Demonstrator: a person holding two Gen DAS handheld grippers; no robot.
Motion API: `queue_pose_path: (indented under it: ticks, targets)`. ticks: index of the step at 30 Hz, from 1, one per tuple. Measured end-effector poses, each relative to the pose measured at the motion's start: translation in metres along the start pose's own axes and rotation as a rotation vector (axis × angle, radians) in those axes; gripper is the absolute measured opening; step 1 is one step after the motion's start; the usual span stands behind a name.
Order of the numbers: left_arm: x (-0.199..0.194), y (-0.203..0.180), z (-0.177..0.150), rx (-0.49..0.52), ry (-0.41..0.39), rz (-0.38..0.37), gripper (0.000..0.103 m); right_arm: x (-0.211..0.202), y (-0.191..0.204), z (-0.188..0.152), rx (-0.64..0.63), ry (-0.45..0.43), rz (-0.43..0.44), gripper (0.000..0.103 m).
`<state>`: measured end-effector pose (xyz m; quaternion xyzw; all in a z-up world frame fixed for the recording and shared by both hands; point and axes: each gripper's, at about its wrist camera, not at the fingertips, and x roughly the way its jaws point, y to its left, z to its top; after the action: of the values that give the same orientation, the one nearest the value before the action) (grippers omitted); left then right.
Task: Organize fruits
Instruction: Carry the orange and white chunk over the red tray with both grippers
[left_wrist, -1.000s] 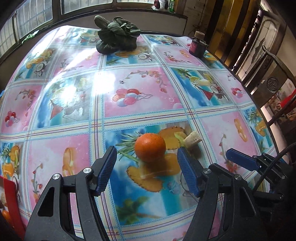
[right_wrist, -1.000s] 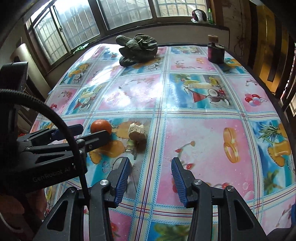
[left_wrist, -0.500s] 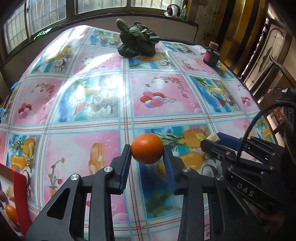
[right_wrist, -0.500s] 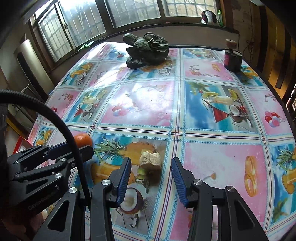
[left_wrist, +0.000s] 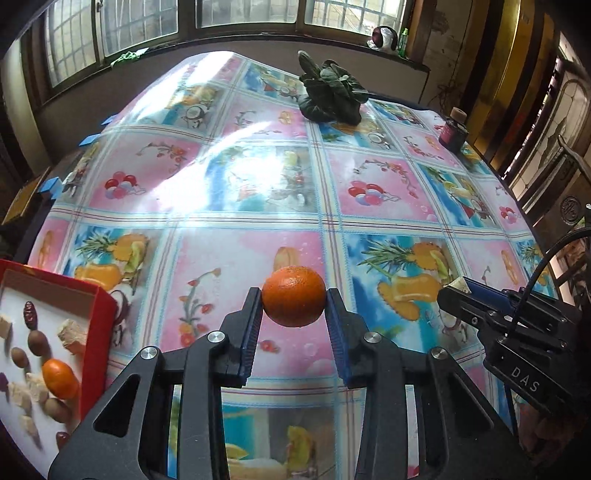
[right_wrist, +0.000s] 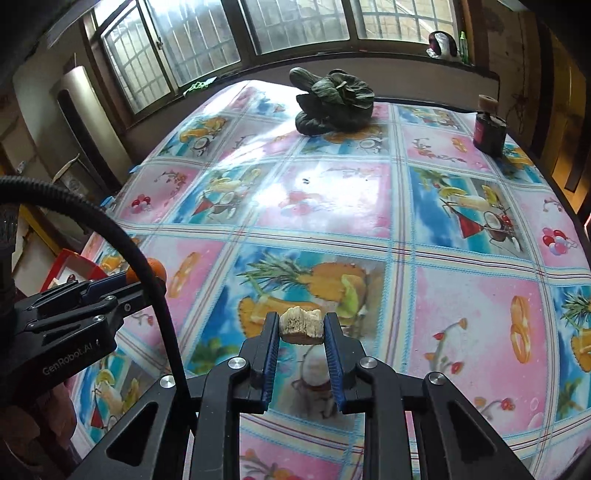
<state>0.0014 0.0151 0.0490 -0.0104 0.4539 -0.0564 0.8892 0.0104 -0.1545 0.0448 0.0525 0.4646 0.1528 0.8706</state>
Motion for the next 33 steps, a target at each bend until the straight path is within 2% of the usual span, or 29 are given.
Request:
queue_pose_path:
  ticks: [7, 17, 33]
  targets:
    - [-0.027, 0.038, -0.018, -0.033, -0.032, 0.09, 0.034, -0.002, 0.057, -0.003, -0.082, -0.003, 0.094, 0.023]
    - [-0.062, 0.092, -0.038, -0.092, -0.073, 0.182, 0.034, 0.002, 0.136, -0.005, -0.212, 0.004, 0.189, 0.023]
    - [-0.095, 0.176, -0.065, -0.214, -0.104, 0.284, 0.034, 0.017, 0.233, -0.007, -0.383, 0.034, 0.269, 0.023]
